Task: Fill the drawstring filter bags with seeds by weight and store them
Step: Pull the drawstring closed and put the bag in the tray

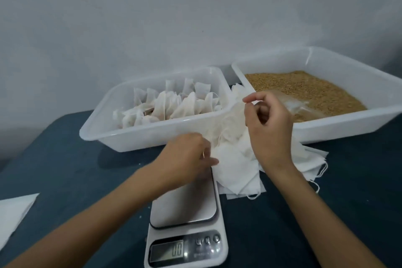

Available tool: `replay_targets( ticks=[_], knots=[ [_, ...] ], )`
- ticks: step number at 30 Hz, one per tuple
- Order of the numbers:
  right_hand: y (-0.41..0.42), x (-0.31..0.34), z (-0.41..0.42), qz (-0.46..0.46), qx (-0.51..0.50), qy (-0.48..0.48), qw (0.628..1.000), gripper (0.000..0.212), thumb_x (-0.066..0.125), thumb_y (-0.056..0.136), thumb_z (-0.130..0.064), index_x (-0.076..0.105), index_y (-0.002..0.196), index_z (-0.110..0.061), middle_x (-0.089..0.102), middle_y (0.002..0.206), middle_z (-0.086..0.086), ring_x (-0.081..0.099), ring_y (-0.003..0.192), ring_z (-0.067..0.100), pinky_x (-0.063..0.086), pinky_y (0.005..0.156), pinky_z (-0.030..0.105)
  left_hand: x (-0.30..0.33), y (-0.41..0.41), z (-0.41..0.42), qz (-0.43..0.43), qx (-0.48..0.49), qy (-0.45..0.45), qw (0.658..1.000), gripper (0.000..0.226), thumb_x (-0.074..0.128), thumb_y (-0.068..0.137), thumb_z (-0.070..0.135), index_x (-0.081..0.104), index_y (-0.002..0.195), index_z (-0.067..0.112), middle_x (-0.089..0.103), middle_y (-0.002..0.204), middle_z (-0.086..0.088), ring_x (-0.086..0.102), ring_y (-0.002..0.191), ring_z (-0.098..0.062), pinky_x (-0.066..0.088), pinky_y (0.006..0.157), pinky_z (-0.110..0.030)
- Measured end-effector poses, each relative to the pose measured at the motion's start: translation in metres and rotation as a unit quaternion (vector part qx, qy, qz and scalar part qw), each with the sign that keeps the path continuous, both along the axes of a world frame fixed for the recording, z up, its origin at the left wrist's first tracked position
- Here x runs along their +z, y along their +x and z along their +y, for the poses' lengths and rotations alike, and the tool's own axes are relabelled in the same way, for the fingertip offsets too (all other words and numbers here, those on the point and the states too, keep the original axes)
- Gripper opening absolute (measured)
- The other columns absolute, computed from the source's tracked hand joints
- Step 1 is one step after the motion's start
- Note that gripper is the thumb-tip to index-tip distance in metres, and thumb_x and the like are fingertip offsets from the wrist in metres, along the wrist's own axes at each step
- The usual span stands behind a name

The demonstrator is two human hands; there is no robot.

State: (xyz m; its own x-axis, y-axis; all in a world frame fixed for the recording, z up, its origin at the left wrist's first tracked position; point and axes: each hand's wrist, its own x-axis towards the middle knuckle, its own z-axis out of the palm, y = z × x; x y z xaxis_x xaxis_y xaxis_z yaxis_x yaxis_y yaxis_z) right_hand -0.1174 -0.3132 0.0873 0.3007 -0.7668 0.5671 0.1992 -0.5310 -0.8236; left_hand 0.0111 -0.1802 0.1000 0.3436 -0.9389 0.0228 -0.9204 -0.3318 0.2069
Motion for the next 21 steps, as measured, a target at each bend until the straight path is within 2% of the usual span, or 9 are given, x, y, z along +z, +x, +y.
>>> replay_targets(
  ticks=[2,5,7,10,11,13,16,19,21],
  knots=[
    [0.001,-0.002,0.003,0.006,0.007,-0.010,1.000,0.012,0.055,0.093,-0.013,0.062,0.092,-0.023,0.050,0.056,0.007,0.044,0.052,0.027,0.039,0.050,0.035,-0.013,-0.003,-0.003,0.024,0.058,0.010,0.998,0.041,0.075,0.089,0.050,0.059,0.066,0.021,0.053,0.068,0.010,0.050,0.066,-0.011,0.036,0.063,-0.031],
    [0.001,-0.003,0.005,0.011,0.011,-0.027,1.000,0.014,0.055,0.093,-0.012,0.061,0.092,-0.024,0.049,0.055,0.005,0.044,0.049,0.023,0.039,0.048,0.033,-0.021,-0.006,-0.009,0.037,0.090,-0.012,0.995,0.034,0.080,0.083,0.050,0.067,0.081,0.019,0.057,0.077,0.012,0.057,0.078,-0.014,0.039,0.066,-0.031],
    [0.002,-0.004,0.004,0.016,0.009,-0.030,0.999,0.014,0.054,0.094,-0.012,0.061,0.092,-0.024,0.051,0.055,0.005,0.046,0.049,0.022,0.041,0.048,0.034,-0.022,-0.006,-0.013,0.052,0.097,-0.023,0.994,0.025,0.080,0.084,0.042,0.070,0.088,0.019,0.054,0.080,0.014,0.057,0.085,-0.013,0.040,0.070,-0.031],
    [0.002,-0.004,0.003,0.018,0.006,-0.027,0.999,0.013,0.054,0.094,-0.014,0.062,0.093,-0.024,0.054,0.057,0.006,0.050,0.052,0.028,0.045,0.052,0.044,-0.020,-0.007,-0.014,0.098,0.095,-0.061,0.989,0.009,0.077,0.087,0.021,0.072,0.081,0.018,0.057,0.077,0.014,0.061,0.082,-0.014,0.048,0.069,-0.030],
    [0.002,-0.004,0.003,0.018,0.006,-0.027,0.999,0.012,0.054,0.094,-0.014,0.062,0.094,-0.023,0.055,0.057,0.007,0.051,0.053,0.029,0.046,0.053,0.045,-0.018,-0.006,-0.013,0.115,0.099,-0.089,0.984,0.010,0.075,0.088,0.017,0.071,0.078,0.019,0.060,0.077,0.013,0.062,0.078,-0.009,0.050,0.067,-0.026],
    [0.001,-0.003,0.004,0.019,0.009,-0.023,1.000,0.011,0.055,0.094,-0.015,0.062,0.094,-0.023,0.055,0.058,0.006,0.054,0.056,0.030,0.047,0.054,0.046,-0.016,0.000,-0.006,0.167,0.111,-0.162,0.966,0.016,0.072,0.092,0.014,0.067,0.078,0.020,0.064,0.075,0.012,0.060,0.063,0.000,0.044,0.056,-0.011],
    [0.002,-0.004,0.004,0.033,0.034,-0.017,0.999,0.009,0.059,0.096,-0.019,0.064,0.098,-0.025,0.062,0.072,-0.004,0.060,0.066,0.017,0.052,0.058,0.037,-0.017,0.010,0.012,0.304,0.134,-0.275,0.902,0.017,0.066,0.099,0.011,0.063,0.083,0.015,0.065,0.072,0.011,0.056,0.060,-0.003,0.045,0.062,-0.014],
    [0.007,-0.011,0.008,0.108,0.111,0.006,0.988,0.019,0.063,0.097,-0.030,0.066,0.116,-0.028,0.065,0.098,-0.016,0.063,0.089,0.007,0.051,0.069,0.015,-0.019,0.015,0.030,0.504,0.112,-0.353,0.780,0.022,0.060,0.102,0.005,0.057,0.082,0.014,0.063,0.080,-0.002,0.059,0.071,-0.015,0.050,0.064,-0.024],
    [0.010,-0.015,0.011,0.162,0.171,0.033,0.971,0.036,0.065,0.096,-0.036,0.060,0.131,-0.028,0.061,0.119,-0.017,0.062,0.102,0.000,0.049,0.079,0.010,-0.022,0.016,0.038,0.584,0.088,-0.365,0.720,0.017,0.059,0.098,0.009,0.055,0.082,0.015,0.062,0.090,-0.007,0.062,0.081,-0.019,0.054,0.068,-0.028]
  ],
)
